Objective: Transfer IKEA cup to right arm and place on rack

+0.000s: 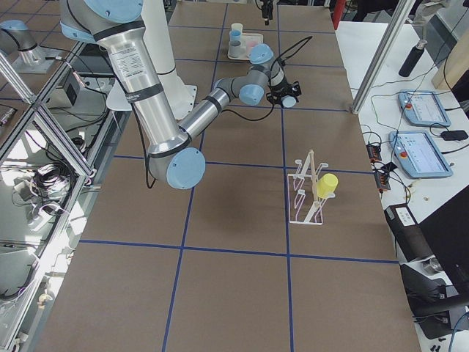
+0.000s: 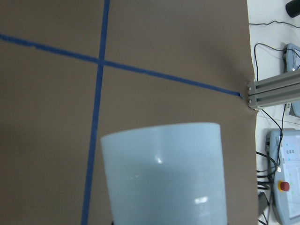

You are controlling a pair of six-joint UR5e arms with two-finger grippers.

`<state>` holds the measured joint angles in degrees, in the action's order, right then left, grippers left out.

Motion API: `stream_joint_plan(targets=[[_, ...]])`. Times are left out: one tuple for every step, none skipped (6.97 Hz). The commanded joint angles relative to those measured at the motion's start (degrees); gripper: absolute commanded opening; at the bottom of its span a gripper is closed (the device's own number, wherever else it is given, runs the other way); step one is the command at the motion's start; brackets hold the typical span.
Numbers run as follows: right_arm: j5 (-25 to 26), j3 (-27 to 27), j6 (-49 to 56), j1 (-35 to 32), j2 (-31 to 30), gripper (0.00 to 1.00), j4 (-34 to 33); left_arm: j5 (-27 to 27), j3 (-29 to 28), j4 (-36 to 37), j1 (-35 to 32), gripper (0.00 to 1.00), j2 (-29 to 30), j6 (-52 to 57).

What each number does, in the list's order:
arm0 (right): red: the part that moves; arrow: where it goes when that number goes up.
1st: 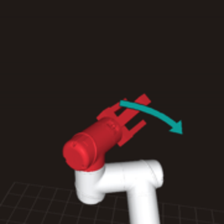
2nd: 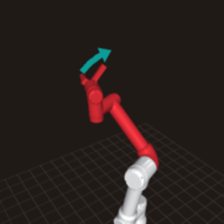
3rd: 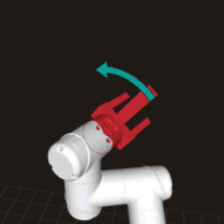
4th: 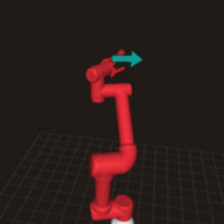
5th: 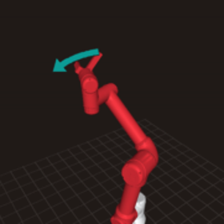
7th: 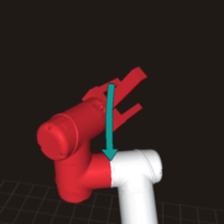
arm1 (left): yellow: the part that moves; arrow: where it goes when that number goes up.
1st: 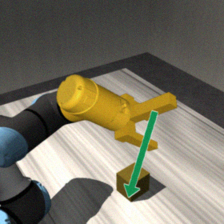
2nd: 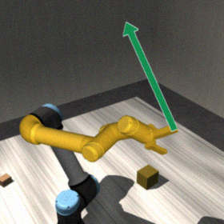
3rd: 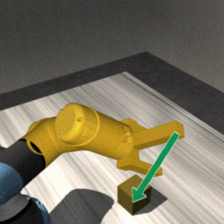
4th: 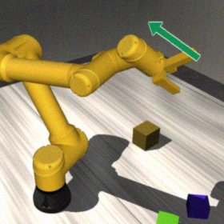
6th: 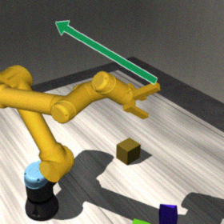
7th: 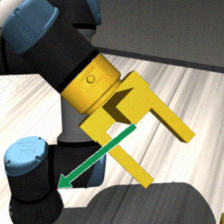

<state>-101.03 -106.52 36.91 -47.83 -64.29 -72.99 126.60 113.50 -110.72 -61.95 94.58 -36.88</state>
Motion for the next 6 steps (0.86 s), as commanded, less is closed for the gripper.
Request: stream_joint_plan(targets=[[4.92, -2.55, 23.97, -7.24, 0.83, 0.17, -10.32, 0.83, -0.03, 0.06, -0.98, 1.0, -0.8, 1.54], [10.62, -2.03, 33.75, -7.36, 0.74, 0.16, -10.51, 2.41, 0.05, -0.02, -1.06, 1.0, -0.8, 1.46], [15.99, -1.07, 43.07, -7.45, 0.66, 0.16, -10.51, 2.51, 0.05, -0.03, -1.06, 1.0, -0.8, 1.46], [19.61, 0.33, 51.25, -8.06, 0.83, 0.17, -10.86, 2.42, -0.03, -0.03, -1.06, 1.0, -0.8, 1.46], [21.13, 2.0, 56.38, -9.54, 0.92, 0.17, -10.69, 2.42, -0.12, -0.03, -0.98, 1.0, -0.8, 1.28], [21.14, 4.8, 61.83, -12.26, 2.05, 0.21, -10.08, 2.51, -0.3, -0.03, -0.98, 1.0, -0.8, 1.02]])
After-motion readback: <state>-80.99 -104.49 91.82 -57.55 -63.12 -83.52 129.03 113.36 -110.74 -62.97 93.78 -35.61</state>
